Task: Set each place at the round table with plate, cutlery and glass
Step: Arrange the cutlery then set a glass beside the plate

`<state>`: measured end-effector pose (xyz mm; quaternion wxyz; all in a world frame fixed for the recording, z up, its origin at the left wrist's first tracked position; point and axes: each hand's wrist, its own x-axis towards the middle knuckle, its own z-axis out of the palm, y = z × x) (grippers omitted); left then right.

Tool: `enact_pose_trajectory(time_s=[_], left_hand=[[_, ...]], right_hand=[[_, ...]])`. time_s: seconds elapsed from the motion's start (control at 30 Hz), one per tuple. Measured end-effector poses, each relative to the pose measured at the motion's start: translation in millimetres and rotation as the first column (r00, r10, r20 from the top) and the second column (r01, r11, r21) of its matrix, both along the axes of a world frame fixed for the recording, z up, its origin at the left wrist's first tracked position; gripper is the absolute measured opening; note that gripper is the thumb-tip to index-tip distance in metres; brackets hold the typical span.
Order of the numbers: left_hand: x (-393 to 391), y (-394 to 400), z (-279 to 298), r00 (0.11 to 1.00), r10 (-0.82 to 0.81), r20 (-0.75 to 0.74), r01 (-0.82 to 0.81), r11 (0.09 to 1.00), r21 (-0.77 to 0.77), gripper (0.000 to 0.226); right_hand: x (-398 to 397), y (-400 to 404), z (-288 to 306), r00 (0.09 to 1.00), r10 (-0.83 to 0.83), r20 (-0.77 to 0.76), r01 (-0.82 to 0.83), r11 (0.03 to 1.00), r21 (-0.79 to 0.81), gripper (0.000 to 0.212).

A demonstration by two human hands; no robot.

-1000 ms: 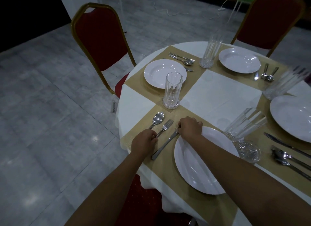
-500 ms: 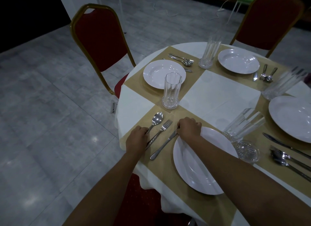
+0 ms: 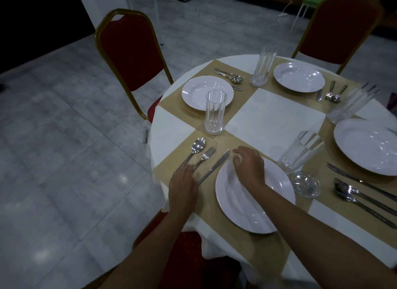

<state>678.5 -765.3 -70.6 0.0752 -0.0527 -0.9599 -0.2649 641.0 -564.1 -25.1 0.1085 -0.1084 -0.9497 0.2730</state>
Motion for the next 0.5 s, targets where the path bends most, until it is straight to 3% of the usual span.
enact_pose_trajectory(time_s=[0.13, 0.3, 0.4, 0.5], left_hand=[[51, 25, -10, 0.999, -0.029, 0.014, 0.03, 0.995, -0.099, 0.043], [101, 50, -21, 0.989, -0.015, 0.148, 0.041, 0.985, -0.17, 0.061], [116, 60, -25, 0.981, 0.011, 0.192, 0.032, 0.975, -0.221, 0.058], [126, 69, -29, 0.974, 0.035, 0.224, 0.027, 0.963, -0.269, 0.056]], right_hand=[[49, 26, 0, 0.967, -0.171, -0.188, 0.143, 0.978, -0.154, 0.015], [82, 69, 2, 0.822, -0.458, -0.337, 0.389, 0.885, -0.256, 0.04], [77, 97, 4, 0.793, -0.55, -0.261, 0.468, 0.825, -0.317, 0.063], [65, 122, 12, 0.857, -0.513, -0.048, 0.449, 0.79, -0.417, 0.093]])
